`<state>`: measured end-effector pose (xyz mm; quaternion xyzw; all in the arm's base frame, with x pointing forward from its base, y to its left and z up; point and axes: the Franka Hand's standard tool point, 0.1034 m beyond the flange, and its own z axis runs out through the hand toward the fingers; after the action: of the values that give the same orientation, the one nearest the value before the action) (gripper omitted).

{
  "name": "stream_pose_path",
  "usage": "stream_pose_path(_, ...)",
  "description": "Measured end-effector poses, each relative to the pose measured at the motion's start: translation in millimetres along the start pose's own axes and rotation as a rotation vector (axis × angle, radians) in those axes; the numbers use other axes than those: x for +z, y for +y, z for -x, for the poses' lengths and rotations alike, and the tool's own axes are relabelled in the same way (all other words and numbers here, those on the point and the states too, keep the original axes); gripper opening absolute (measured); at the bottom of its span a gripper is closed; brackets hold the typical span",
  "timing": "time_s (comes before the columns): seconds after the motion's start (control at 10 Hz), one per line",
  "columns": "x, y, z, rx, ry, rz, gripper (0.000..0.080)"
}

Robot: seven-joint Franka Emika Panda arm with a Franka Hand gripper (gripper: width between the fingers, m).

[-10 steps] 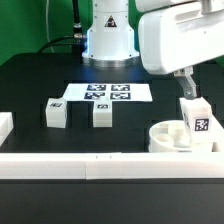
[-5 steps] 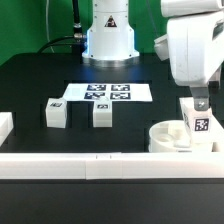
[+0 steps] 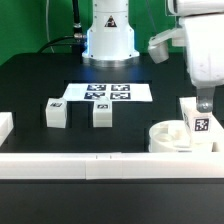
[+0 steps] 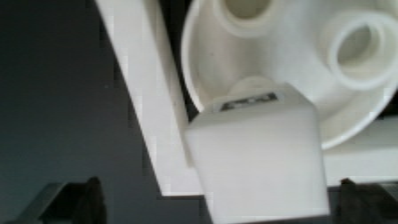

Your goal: Assemble stool

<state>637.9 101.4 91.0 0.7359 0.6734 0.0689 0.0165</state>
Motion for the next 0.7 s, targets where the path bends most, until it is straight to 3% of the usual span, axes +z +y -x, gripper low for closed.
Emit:
stream_pose_path(0.3,9.0,-2.4,-1.1,-0.189,-0.030,0.006,0.0649)
stream_pose_path(0.6,12.6,-4.4,0.3,-0.163,-0.030,0.000,0.0639)
stream_pose_path(0.7,12.7,-4.5,0.3,-0.160,-0.031,-0.001,0.0464)
